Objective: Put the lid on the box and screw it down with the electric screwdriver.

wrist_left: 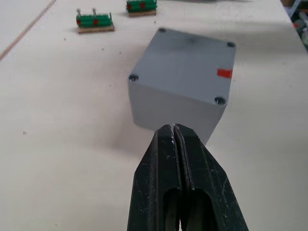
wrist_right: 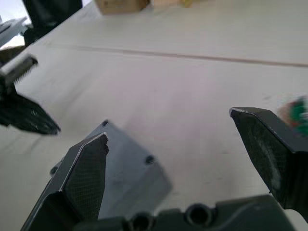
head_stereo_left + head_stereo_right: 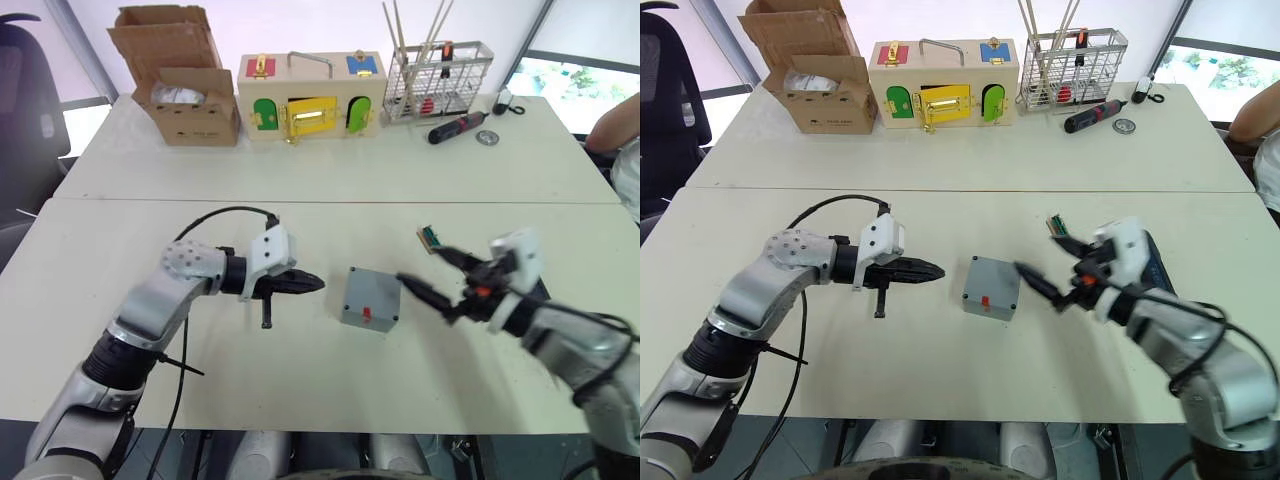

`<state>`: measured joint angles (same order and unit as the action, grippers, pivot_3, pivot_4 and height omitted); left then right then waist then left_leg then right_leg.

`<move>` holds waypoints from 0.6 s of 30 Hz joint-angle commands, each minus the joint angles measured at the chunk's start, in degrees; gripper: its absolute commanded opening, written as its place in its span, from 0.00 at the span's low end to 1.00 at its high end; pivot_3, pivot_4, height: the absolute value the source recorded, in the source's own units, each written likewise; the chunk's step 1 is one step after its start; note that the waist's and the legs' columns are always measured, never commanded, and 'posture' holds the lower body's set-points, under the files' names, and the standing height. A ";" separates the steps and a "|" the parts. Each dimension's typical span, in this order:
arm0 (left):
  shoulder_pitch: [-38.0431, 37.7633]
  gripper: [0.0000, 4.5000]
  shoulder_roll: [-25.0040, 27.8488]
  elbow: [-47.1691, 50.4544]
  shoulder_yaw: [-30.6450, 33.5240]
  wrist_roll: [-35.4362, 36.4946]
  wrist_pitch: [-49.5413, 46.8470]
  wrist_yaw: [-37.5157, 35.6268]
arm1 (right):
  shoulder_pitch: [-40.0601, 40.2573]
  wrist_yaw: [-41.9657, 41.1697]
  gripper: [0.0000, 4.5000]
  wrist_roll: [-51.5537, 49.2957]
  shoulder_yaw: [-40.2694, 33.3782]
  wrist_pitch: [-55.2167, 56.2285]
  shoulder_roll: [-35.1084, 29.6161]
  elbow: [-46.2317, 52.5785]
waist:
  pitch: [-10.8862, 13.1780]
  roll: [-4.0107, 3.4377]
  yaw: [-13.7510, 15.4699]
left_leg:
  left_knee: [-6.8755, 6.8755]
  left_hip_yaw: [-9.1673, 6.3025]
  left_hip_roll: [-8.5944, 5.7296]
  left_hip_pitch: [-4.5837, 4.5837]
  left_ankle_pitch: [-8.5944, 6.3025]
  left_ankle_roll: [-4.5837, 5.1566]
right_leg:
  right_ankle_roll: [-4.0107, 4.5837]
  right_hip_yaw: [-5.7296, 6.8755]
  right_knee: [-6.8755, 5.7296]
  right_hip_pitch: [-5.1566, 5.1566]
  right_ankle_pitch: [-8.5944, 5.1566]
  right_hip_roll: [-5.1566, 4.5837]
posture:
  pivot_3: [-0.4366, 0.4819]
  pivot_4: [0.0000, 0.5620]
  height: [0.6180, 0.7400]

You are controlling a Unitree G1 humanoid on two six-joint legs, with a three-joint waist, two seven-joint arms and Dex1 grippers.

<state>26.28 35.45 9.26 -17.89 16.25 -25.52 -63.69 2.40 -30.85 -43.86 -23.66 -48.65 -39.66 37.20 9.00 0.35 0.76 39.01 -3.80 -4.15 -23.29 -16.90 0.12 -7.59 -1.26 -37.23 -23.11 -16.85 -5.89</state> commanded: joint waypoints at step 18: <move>-3.25 0.00 -5.26 1.38 -3.72 -2.88 3.83 -1.54 | 10.54 -26.16 1.00 3.73 -16.41 -16.79 -37.37 -25.93 | -0.02 -0.20 -0.30 | 0.06 0.21 0.05 0.04 -0.26 0.48 | 0.00 -0.08 0.02 0.03 0.00 -0.03 | 0.48 0.27 0.98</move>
<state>23.11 28.74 7.73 -22.77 13.48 -21.92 -64.99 13.93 -54.03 -39.25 -41.70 -63.82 -74.92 13.62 8.98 0.14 0.46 39.05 -3.58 -4.09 -23.25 -17.17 0.60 -7.59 -1.35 -37.21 -23.08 -16.84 -5.92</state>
